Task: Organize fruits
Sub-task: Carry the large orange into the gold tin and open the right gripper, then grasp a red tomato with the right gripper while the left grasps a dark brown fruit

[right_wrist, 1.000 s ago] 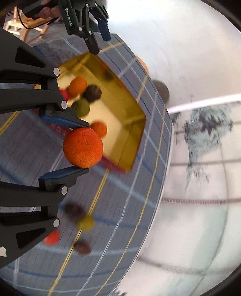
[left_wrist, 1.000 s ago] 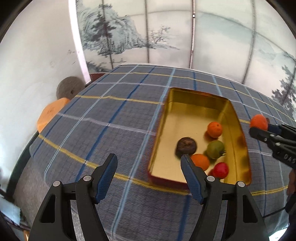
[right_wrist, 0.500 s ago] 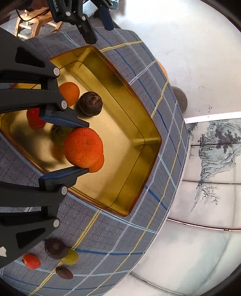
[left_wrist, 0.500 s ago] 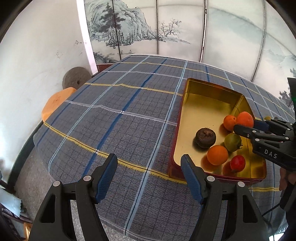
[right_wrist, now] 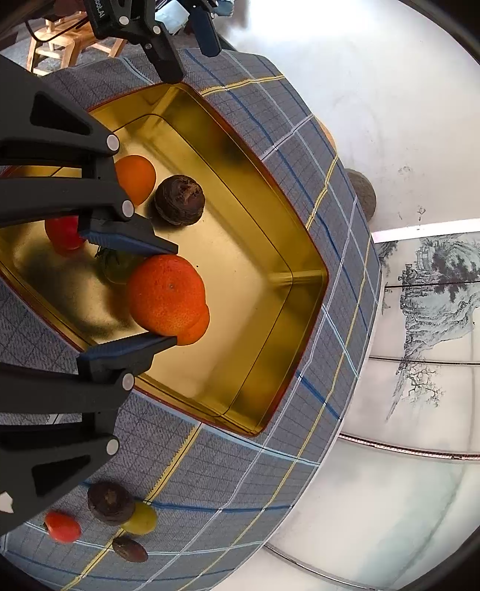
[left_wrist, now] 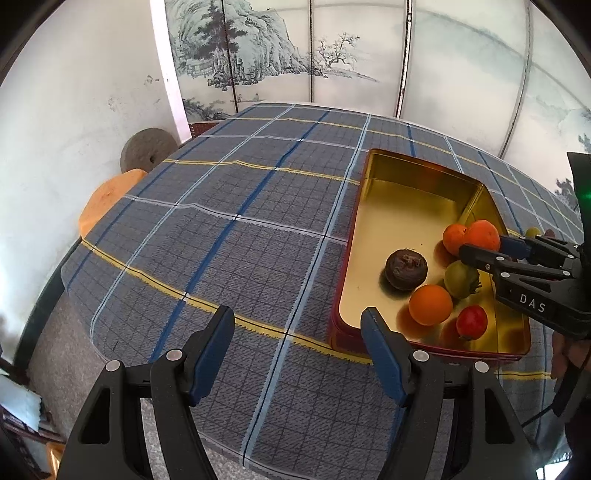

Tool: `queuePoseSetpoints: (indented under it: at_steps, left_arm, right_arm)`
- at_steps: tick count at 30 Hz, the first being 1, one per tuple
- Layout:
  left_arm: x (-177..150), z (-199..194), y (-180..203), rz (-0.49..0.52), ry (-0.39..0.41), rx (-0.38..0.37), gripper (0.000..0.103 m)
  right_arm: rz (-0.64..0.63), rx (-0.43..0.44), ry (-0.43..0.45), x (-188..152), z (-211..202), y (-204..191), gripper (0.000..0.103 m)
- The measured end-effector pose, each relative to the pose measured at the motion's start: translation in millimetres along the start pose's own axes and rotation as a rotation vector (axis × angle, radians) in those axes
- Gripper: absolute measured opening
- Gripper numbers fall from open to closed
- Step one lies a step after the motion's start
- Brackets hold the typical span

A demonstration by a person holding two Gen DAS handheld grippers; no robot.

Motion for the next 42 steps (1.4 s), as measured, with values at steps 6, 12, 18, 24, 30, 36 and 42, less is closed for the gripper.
queuePoseSetpoints:
  at_steps: [6,12,18,24,30,36,42]
  left_arm:
    - [-0.5,-5.6,4.2,0.005,0.008,-0.007,0.071]
    - [1.2,-14.0,9.5,0.012,0.027,-0.020,0.071]
    - [6.5,-22.0,23.7,0.034,0.047,-0.042,0.071]
    - [11.6,-28.6,52.8,0.075,0.057,-0.089,0.071]
    - [16.7,-37.5,95.3,0.139,0.072,-0.146,0.071]
    - [25.5,-46.4,139.7,0.208,0.098,-0.188,0.071]
    - [37.2,-51.6,179.9,0.252,0.123,-0.220,0.071]
  right_arm:
    - [0.009,-0.002,0.011,-1.0,-3.6,-0.5,0.044]
    - [0.017,0.004,0.030,-1.1,-10.0,-2.6,0.046]
    - [0.052,0.012,0.108,-8.6,-45.5,5.2,0.046]
    - [0.112,-0.109,0.145,-38.3,-94.0,55.3,0.048]
    - [0.203,-0.244,0.104,-78.7,-116.3,120.6,0.048]
    - [0.265,-0.268,0.072,-104.8,-115.6,159.8,0.048]
    - [0.272,-0.252,0.066,-107.2,-101.6,170.8,0.042]
Point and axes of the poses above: each gripper's, at about its wrist camera, not at the fingertips, and z roughly the way its jaws point, y to its right, x to its top, the point moved 4 cm from there along z, roughly the way its jaws point, and after that the axes turned 13 degrees about x, right-handed, at the moved point
